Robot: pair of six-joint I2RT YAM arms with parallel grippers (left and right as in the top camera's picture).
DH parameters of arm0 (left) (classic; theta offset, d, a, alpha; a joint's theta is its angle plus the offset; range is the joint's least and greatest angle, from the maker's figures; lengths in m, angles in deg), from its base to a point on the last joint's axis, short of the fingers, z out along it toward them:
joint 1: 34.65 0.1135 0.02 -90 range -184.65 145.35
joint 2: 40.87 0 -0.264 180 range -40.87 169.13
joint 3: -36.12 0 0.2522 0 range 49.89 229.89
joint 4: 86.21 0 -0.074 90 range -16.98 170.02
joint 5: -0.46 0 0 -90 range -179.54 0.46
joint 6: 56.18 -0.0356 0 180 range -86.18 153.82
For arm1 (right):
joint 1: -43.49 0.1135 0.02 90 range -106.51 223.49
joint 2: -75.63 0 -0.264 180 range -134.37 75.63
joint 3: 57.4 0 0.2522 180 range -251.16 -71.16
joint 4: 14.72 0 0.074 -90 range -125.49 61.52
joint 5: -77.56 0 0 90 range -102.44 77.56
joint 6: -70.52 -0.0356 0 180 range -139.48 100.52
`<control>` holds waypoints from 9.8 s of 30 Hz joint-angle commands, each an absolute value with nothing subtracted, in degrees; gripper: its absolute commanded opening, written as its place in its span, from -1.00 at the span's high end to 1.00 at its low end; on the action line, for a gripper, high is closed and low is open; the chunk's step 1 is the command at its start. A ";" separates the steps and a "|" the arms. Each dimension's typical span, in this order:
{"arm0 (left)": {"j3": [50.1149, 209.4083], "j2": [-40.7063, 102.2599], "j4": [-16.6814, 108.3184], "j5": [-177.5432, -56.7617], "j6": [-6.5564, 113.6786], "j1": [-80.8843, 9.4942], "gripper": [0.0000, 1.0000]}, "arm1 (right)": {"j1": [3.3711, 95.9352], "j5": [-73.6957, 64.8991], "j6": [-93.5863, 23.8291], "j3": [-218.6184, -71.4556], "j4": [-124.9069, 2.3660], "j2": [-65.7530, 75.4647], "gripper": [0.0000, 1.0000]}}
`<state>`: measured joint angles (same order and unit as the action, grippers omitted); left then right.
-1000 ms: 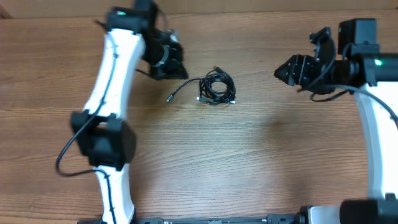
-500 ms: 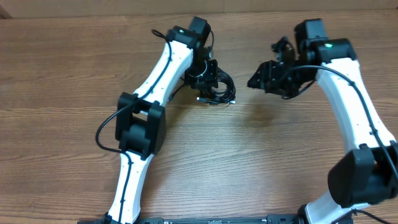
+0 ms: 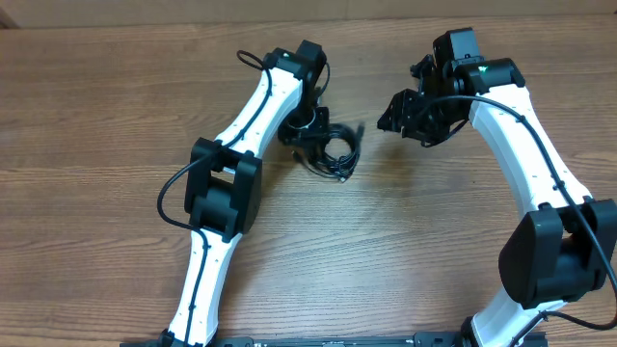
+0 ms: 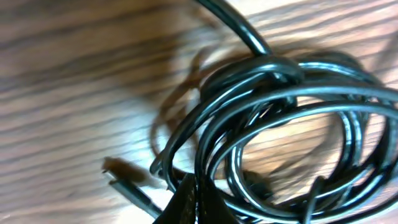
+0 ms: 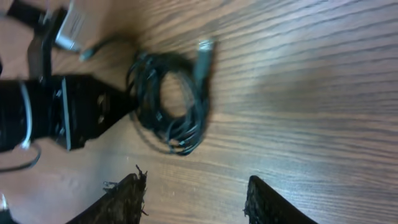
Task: Untangle cables
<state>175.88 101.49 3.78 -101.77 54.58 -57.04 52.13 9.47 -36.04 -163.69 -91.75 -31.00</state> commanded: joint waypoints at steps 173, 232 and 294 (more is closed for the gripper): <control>196.60 100.38 -16.81 -150.70 38.10 -49.78 0.92 | 63.78 3.02 -33.90 -143.85 -41.63 -39.81 0.31; 196.60 100.40 -16.81 -151.07 40.26 -49.76 0.92 | 61.40 7.74 -24.17 -143.98 -16.91 -43.92 0.93; 172.54 100.40 6.68 -82.79 47.61 -48.32 0.92 | 72.48 21.53 -18.18 -143.96 -49.65 -38.93 0.08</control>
